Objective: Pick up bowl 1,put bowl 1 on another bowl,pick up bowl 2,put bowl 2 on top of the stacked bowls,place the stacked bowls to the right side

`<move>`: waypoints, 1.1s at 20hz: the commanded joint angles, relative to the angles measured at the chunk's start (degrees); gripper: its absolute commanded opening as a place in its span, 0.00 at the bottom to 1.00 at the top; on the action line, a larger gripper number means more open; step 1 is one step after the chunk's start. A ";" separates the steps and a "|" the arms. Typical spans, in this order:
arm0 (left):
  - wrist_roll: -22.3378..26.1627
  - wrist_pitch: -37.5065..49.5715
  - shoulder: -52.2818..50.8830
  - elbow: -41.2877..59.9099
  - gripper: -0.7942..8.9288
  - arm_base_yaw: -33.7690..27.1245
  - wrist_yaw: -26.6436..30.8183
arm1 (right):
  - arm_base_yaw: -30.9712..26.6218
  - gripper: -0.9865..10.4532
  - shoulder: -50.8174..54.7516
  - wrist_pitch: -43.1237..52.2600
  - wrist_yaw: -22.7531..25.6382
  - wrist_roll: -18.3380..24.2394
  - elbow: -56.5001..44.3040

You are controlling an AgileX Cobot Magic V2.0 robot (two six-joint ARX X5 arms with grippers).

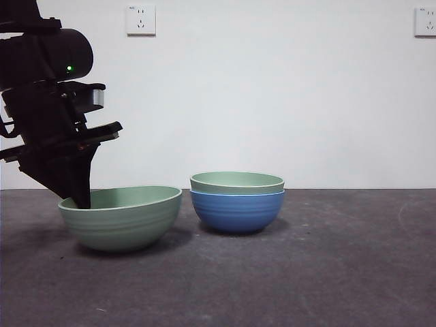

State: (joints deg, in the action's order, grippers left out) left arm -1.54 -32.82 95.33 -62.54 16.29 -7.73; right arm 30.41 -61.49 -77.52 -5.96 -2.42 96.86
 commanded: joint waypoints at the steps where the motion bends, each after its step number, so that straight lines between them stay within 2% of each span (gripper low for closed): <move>1: 0.04 -0.28 -1.57 0.20 0.07 0.26 -0.22 | 0.09 0.31 0.13 -0.92 0.02 -0.55 0.09; 8: 0.26 -2.32 -12.48 0.11 0.07 3.63 -0.24 | 0.09 0.31 0.11 -0.90 0.13 -0.50 0.09; 11: 0.24 -4.11 -13.09 -3.80 0.07 5.84 -0.22 | 0.09 0.31 0.11 -0.90 0.13 -0.50 0.09; 16: 0.35 -6.27 -9.11 -18.23 0.07 8.70 0.15 | 0.09 0.31 0.11 -0.90 0.11 -0.44 0.09; 22: 1.84 -14.95 6.64 -41.07 0.07 10.12 0.66 | 0.09 0.31 0.11 -0.90 0.11 -0.26 0.09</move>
State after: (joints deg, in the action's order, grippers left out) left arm -0.40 -47.44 100.82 -102.98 26.02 -6.94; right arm 30.41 -61.52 -77.60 -5.93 -2.39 96.86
